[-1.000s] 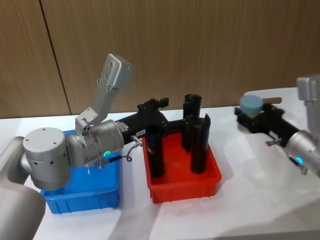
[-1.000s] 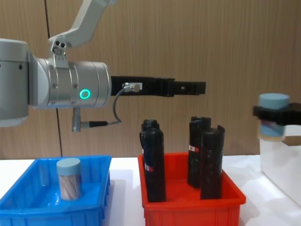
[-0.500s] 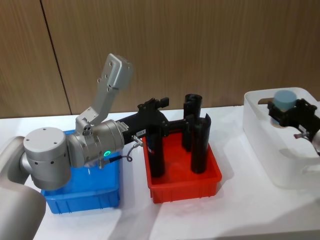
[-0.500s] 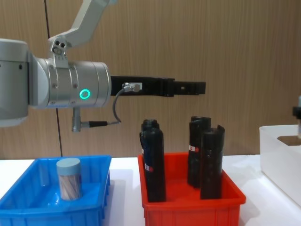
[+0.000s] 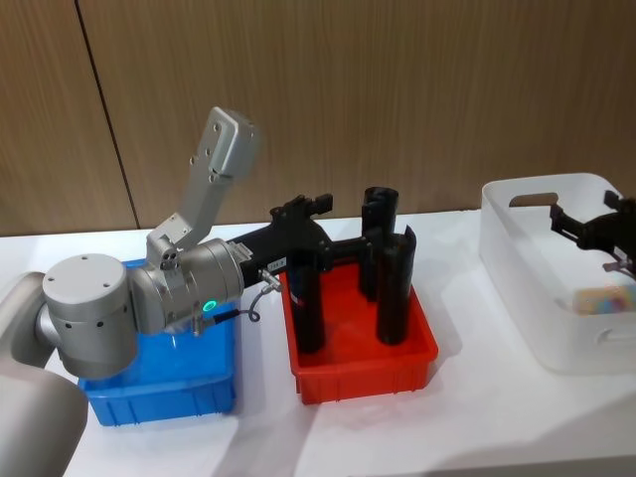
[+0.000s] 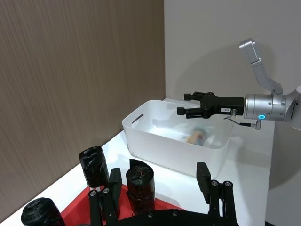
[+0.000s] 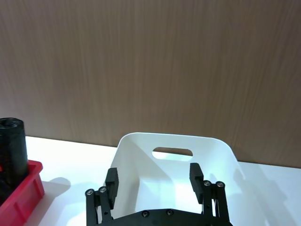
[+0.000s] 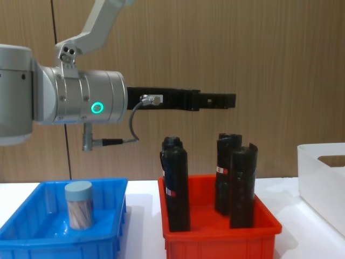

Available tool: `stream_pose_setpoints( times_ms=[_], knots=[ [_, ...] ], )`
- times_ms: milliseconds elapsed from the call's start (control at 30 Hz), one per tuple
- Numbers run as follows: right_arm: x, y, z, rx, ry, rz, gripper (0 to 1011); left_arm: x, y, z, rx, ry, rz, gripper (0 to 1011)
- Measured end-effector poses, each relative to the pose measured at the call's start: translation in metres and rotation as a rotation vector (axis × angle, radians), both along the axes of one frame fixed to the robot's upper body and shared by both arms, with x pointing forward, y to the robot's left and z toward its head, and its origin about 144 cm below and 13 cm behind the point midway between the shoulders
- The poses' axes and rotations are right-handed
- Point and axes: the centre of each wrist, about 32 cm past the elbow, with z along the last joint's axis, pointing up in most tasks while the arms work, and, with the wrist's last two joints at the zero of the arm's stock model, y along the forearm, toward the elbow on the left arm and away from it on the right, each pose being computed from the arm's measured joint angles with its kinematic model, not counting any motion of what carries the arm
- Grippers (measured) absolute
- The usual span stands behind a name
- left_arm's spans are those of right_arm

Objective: Pick the cotton swabs from the blue box and place them into the white box.

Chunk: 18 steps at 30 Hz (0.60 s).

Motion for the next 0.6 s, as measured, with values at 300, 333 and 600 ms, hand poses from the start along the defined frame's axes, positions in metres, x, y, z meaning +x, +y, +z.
stream_pose_setpoints(
  times_ms=[300,333,600],
  knots=[
    [0.0020,-0.0058,-0.0017,0.009,0.000,-0.019,1002,0.0000,0.0000,0.0000,0.000,0.000,0.000,1004],
    [0.0023,-0.0066,-0.0020,0.010,0.000,-0.021,1002,0.0000,0.0000,0.0000,0.000,0.000,0.000,1004],
    [0.0025,-0.0086,-0.0031,0.017,-0.005,-0.025,1002,0.0000,0.0000,0.0000,0.000,0.000,0.000,1004]
  ],
)
